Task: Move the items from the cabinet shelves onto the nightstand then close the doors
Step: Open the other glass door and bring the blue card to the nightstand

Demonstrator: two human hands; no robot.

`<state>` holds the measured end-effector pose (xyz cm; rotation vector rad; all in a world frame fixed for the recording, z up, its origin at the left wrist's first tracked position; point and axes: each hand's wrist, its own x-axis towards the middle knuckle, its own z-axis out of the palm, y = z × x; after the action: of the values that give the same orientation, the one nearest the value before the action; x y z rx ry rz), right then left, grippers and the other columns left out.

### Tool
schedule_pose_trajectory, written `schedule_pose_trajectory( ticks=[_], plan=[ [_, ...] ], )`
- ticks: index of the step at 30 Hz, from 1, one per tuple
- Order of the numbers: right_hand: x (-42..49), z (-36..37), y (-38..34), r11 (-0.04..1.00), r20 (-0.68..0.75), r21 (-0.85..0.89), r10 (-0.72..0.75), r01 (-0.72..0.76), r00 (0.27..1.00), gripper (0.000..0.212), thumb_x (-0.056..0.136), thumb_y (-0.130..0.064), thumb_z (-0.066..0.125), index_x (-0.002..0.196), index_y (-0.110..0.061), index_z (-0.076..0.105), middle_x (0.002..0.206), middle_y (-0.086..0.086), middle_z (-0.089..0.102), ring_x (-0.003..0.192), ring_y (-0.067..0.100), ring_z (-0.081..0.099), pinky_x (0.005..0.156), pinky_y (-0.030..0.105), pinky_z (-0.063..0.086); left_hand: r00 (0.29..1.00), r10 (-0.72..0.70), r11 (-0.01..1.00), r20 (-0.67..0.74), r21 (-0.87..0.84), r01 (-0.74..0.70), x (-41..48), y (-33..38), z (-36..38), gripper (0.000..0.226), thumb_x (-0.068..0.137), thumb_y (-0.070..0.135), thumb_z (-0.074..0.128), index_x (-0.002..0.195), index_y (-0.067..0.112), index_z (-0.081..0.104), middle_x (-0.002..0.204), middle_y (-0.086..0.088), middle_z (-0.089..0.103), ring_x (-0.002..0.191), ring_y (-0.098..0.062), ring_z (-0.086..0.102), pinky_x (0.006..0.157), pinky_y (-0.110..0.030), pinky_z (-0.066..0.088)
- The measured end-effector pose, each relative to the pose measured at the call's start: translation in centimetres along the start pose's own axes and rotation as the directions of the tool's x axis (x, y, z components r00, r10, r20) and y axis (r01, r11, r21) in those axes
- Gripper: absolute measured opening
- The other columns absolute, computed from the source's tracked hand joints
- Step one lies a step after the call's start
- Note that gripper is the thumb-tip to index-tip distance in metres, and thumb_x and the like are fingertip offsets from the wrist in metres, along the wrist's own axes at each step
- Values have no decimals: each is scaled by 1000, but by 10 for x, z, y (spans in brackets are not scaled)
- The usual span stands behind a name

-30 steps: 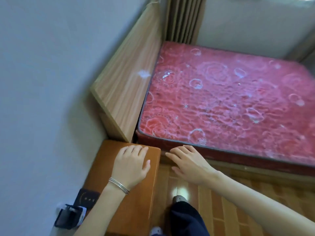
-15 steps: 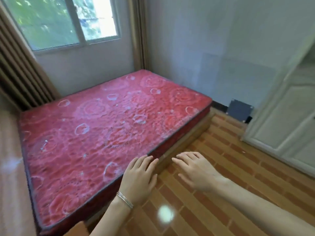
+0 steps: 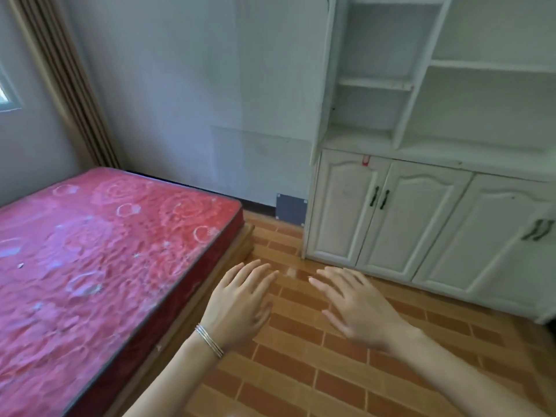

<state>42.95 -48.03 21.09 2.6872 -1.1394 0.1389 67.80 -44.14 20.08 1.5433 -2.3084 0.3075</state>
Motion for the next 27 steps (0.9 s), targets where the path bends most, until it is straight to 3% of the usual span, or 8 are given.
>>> schedule_pose_trajectory(
  ticks=[4,9,18,22,27],
  plan=[
    [-2,-7,61,997,-13,-22,67,-68,998,53,88,-45,38,135,-21,39,133,3,51,123,20,46,103,38,36,996,85,996,-17,-36,-86,68,20,19,51,78,36,50,126,18,56,128,-1,57,122,-20,48,104,-37,32],
    [8,-4,116,983,-30,-66,168,-169,985,52,87,-45,37,133,-21,44,130,2,53,121,19,48,103,37,34,978,208,977,-24,-34,-209,136,22,39,50,82,38,44,125,18,56,128,-2,57,121,-21,51,102,-40,41],
    [58,27,193,929,-58,-55,364,-367,930,50,88,-42,35,131,-20,46,130,3,54,120,19,47,100,37,39,925,380,924,21,-43,-379,271,-13,86,50,83,40,44,129,21,50,131,-2,55,123,-21,49,103,-41,37],
    [53,31,232,862,-67,-57,501,-504,863,47,89,-39,38,131,-19,45,130,4,53,121,20,46,103,38,37,853,522,850,-7,-73,-521,339,0,106,50,84,40,44,130,21,50,133,-1,53,125,-21,47,105,-39,31],
    [17,36,266,748,-49,-111,654,-655,755,48,90,-40,37,132,-18,46,132,5,51,121,21,44,103,38,36,714,695,700,-82,-149,-698,405,56,139,48,85,37,49,129,18,51,131,-4,54,124,-23,47,103,-40,36]
  ],
)
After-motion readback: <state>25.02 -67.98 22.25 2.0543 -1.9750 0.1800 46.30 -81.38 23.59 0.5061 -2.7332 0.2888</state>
